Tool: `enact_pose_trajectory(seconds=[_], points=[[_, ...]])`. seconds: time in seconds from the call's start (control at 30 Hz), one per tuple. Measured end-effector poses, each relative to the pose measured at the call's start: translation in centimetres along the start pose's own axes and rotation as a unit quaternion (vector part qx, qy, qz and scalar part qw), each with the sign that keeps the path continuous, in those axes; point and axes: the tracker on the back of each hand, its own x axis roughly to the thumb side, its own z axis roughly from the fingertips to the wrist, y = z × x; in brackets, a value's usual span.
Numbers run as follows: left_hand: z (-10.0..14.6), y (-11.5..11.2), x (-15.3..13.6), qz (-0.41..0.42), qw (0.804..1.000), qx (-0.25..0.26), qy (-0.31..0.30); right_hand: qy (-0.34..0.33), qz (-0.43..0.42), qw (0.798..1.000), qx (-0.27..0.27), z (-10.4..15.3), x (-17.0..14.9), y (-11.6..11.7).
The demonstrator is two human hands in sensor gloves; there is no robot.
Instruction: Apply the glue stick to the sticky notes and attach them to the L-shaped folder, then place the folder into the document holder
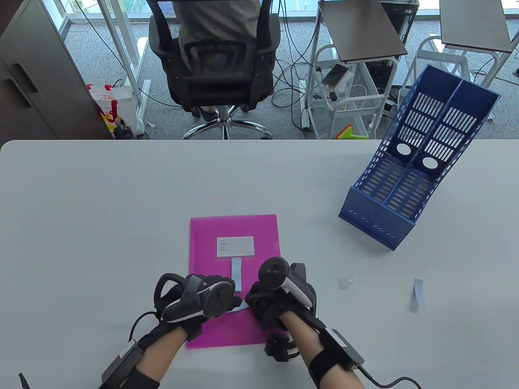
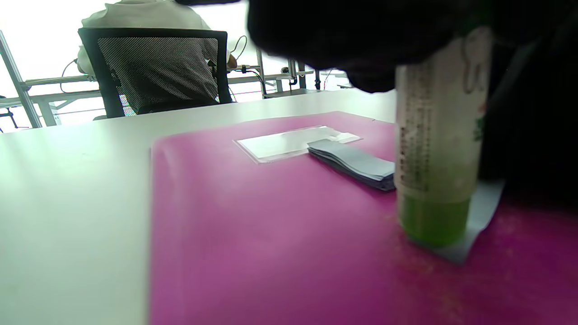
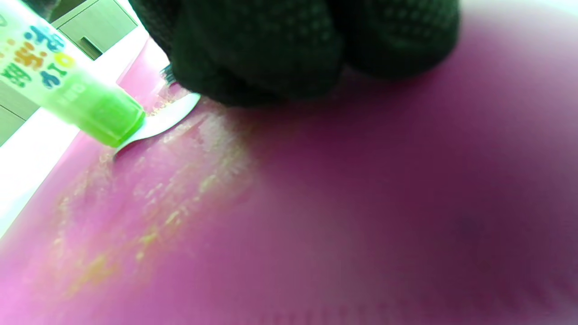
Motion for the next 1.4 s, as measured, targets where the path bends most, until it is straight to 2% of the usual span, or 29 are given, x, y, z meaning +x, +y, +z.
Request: enact_pose_trajectory(seconds=[0.3,0.57,0.7,0.87,0.97,1.13,1.3,1.4], points=[[-0.1,-0.4,0.1,0.007,1.0,-0.009,-0.003,-0.02,-0.028,0.999,0.028,0.2,-0.5,-0.6],[-0.6,-0.6,0.7,0.004,0.998,-0.065,-0.018,-0.037,0.0,0.998,0.04,0.1,-0.9,-0.8],[-0.9,-0.7,1.1,0.003,0.998,-0.059,-0.024,-0.057,0.021,0.996,0.06,0.1,-0.8,-0.7],[-1.2,-1.0,1.4,0.047,0.998,-0.036,-0.027,-0.062,0.005,0.996,0.063,0.0,-1.3,-0.6],[-1.7,-1.0,2.2,0.028,0.999,-0.024,-0.033,-0.06,-0.001,0.996,0.065,-0.2,-1.4,-0.6],[-2.0,-1.0,2.3,0.031,0.998,-0.044,-0.027,-0.061,0.008,0.997,0.055,-0.1,-1.4,-0.6],[-0.2,-0.7,1.2,-0.029,0.997,-0.051,-0.05,-0.064,0.021,0.997,0.043,-0.1,-1.3,-0.5],[0.3,-1.0,0.7,0.005,0.998,-0.04,-0.053,-0.067,0.019,0.997,0.042,-0.1,-1.4,-0.5]])
